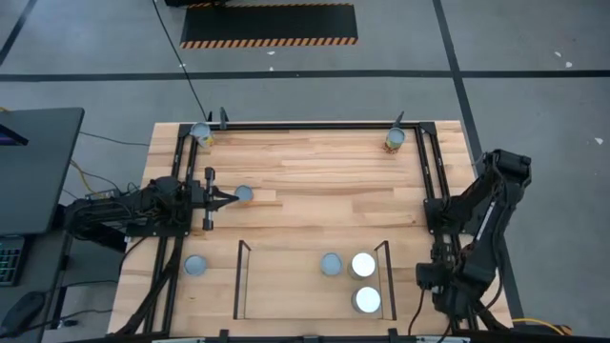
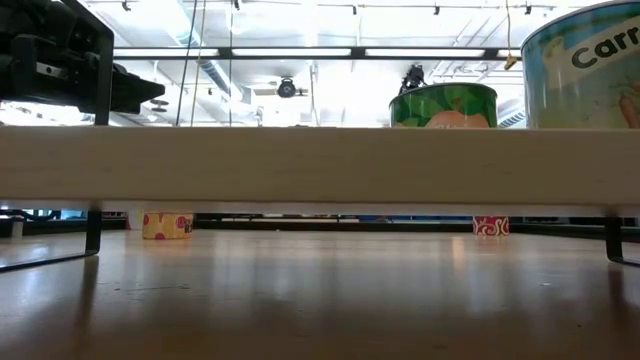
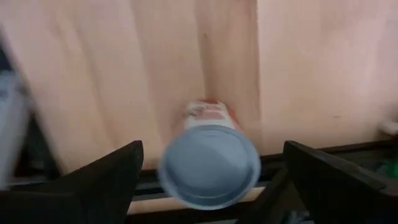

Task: Pick and place cans onto a shelf
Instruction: Put the canned tomatoes on the shelf

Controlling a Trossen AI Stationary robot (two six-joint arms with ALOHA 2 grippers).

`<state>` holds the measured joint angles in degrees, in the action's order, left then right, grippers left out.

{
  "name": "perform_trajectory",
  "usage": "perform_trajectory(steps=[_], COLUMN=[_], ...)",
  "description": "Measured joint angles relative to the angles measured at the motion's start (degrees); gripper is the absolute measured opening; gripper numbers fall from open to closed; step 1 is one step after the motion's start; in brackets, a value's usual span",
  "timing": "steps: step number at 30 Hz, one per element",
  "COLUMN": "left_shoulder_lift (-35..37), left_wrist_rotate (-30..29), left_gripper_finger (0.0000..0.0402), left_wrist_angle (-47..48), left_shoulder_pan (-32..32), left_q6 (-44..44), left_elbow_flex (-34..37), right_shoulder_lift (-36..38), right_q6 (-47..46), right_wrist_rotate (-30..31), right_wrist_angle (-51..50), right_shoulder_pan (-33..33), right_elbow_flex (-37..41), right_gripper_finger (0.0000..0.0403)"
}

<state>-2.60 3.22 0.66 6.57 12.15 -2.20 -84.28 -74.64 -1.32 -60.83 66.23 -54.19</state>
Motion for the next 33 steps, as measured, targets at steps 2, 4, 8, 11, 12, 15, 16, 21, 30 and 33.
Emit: perform_trajectory(steps=[2, 4, 8, 11, 12, 15, 16, 21, 30, 33], left_shoulder_lift=[0.00, -0.01, 0.01, -0.01, -0.01, -0.01, -0.01, -0.01, -0.01, -0.01], left_wrist_rotate=[-0.01, -0.02, -0.02, -0.01, 0.00, 0.00, 0.00, -0.02, -0.02, 0.00], left_gripper_finger=[0.0011, 0.0011, 0.0011, 0.0011, 0.0011, 0.0011, 0.0011, 0.0011, 0.0011, 0.0011], left_wrist_angle=[0.01, 0.01, 0.01, 0.01, 0.01, 0.01, 0.01, 0.01, 0.01, 0.01], left_shoulder_pan=[0.00, 0.00, 0.00, -0.01, -0.01, 0.00, 0.00, 0.00, -0.01, 0.00], left_q6=[0.00, 0.01, 0.01, -0.01, 0.01, 0.01, -0.01, 0.00, 0.01, 0.01], left_elbow_flex=[0.00, 0.00, 0.00, 0.00, 0.00, 0.00, 0.00, 0.00, 0.00, 0.00], right_shoulder_lift=[-1.26, -1.47, 0.73, 2.23, 2.58, 2.92, 2.92, 2.92, 3.78, 5.84], right_q6=[1.13, 0.98, -2.70, -5.93, -6.90, -8.33, -8.41, -7.58, 1.95, 7.56], right_wrist_rotate=[-0.75, -1.16, -1.35, -1.78, -2.00, -3.91, -4.63, -5.13, -5.08, -0.55], right_wrist_angle=[-1.00, -0.72, 3.49, 6.85, 8.04, 10.39, 10.92, 11.41, -3.38, -17.90], right_shoulder_pan=[0.10, 0.23, 1.27, 2.53, 2.91, 3.41, 3.42, 2.93, -0.97, -3.84], right_elbow_flex=[0.04, 0.21, 2.56, 6.27, 7.60, 10.69, 11.33, 11.98, 3.15, -3.83], right_gripper_finger=[0.0394, 0.0394, 0.0394, 0.0394, 0.0394, 0.0394, 0.0393, 0.0363, 0.0286, 0.0286])
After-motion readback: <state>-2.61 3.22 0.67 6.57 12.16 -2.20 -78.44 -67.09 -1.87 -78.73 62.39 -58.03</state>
